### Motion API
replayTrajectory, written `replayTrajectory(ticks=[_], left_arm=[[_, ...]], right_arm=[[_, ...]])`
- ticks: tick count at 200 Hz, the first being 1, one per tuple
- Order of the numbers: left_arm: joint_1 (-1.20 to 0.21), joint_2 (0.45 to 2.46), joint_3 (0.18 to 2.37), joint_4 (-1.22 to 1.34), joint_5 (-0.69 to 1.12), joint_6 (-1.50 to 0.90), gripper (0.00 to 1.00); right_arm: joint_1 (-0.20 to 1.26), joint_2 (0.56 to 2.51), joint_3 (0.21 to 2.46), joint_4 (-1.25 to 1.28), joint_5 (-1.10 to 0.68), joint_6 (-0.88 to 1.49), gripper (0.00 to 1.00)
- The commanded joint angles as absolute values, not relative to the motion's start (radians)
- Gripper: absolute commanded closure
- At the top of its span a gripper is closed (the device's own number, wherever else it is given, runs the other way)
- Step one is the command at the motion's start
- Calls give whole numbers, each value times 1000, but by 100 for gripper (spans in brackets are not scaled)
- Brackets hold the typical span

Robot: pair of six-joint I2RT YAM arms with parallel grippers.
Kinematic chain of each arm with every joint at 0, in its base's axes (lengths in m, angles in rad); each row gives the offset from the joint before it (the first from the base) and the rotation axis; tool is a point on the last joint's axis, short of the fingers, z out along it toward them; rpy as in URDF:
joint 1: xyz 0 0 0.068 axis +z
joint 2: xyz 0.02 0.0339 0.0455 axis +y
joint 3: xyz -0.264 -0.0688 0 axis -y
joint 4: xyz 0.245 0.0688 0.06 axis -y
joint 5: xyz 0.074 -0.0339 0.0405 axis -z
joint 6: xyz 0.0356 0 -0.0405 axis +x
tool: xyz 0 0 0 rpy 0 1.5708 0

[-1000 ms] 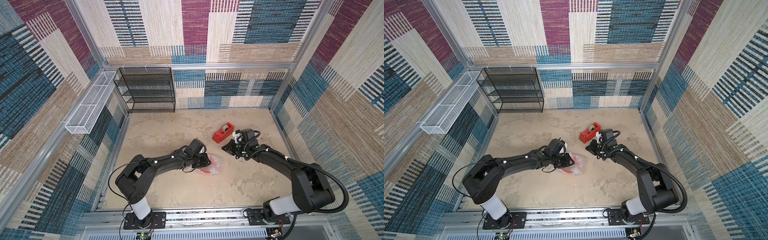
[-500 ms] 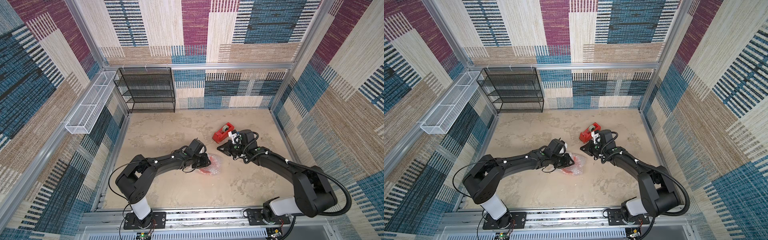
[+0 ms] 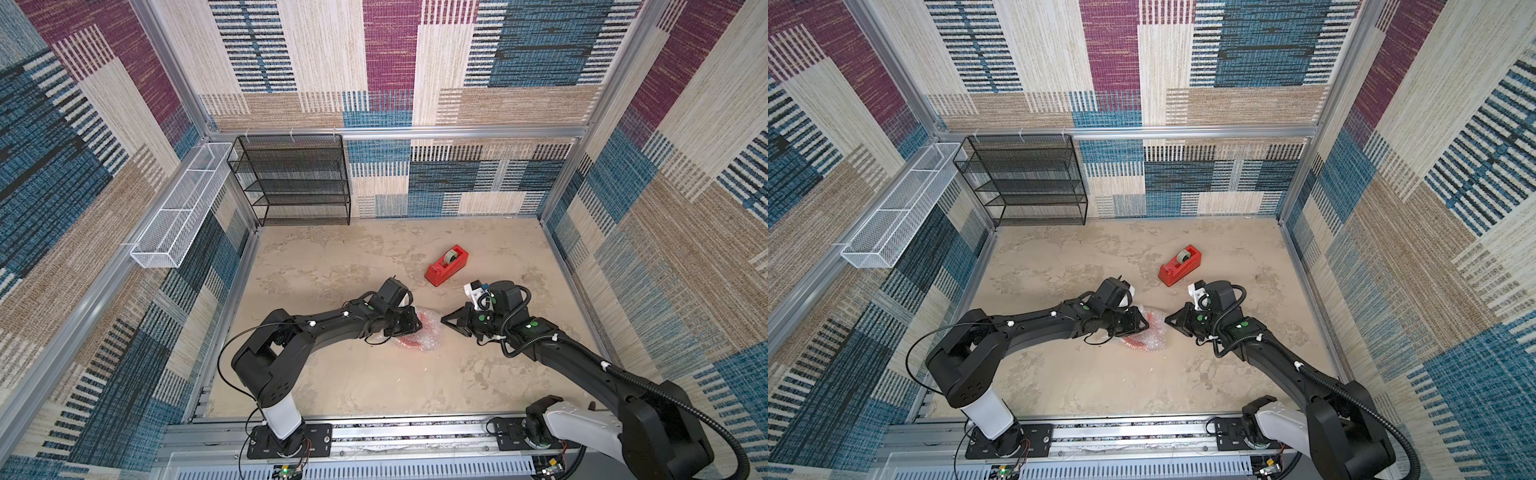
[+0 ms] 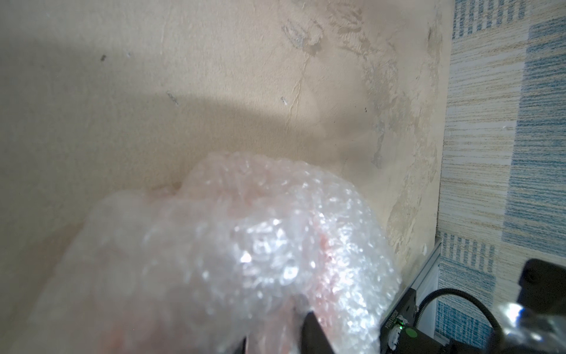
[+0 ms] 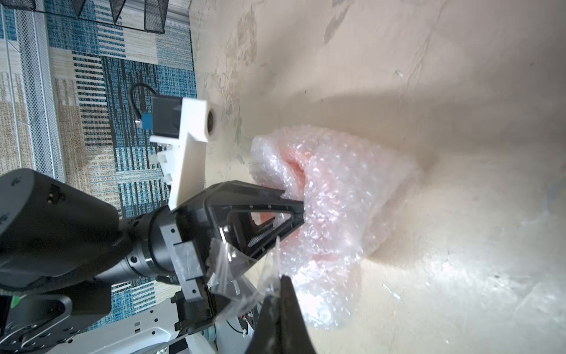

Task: Wrap bowls in bubble wrap
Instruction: Stick the tape on the bubble wrap.

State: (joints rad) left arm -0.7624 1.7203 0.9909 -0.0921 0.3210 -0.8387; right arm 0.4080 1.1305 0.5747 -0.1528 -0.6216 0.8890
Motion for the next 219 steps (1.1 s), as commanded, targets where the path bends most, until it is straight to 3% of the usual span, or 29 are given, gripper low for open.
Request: replayTrajectory(ticks=[1,137,219], left_arm=[[-762,1719,1002,-84,325,-827,71],[-767,1744,1040,-97,321,-839,70],[-769,1725,1037,-107,311,-841,68]], right_arm=[[432,1127,568,-151,-643,905,100],[647,1186,534,-36,-620,1017,100],[655,1250,551,31,-603,1028,100]])
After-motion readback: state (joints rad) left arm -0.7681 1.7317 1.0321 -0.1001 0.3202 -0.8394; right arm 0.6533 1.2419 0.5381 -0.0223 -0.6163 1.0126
